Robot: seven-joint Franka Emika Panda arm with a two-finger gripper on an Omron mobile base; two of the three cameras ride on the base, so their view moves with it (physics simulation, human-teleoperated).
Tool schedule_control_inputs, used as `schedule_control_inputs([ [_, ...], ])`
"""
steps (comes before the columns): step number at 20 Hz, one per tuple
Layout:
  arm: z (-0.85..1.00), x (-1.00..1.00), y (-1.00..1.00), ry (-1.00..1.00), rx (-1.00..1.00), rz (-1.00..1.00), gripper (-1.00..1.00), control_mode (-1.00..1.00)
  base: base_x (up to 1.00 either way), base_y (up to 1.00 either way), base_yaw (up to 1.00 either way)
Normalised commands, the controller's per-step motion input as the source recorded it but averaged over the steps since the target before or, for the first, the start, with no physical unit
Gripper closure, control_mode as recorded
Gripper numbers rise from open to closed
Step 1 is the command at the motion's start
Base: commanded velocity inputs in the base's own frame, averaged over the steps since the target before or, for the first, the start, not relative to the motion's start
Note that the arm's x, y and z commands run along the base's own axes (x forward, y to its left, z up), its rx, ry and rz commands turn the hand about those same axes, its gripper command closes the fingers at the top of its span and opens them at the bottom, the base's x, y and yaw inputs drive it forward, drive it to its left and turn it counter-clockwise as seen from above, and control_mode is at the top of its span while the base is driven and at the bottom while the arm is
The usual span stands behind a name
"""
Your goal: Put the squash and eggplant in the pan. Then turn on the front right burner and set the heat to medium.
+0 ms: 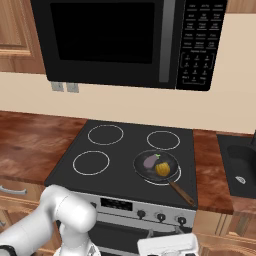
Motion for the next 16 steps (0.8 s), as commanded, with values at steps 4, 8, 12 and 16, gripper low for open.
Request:
schedule_control_inputs([
  [4,-0.12,0.13,0.0,0.0,0.0,0.0,-1.0,-1.0,0.0,0.0,0.0],
  [8,-0.13,0.09,0.0,0.0,0.0,0.0,-1.0,-1.0,0.0,0.0,0.0],
  [12,-0.14,0.12,0.0,0.0,0.0,0.0,-1.0,-1.0,0.0,0.0,0.0],
  [16,-0.12,0.11,0.0,0.0,0.0,0.0,-1.0,-1.0,0.0,0.0,0.0],
])
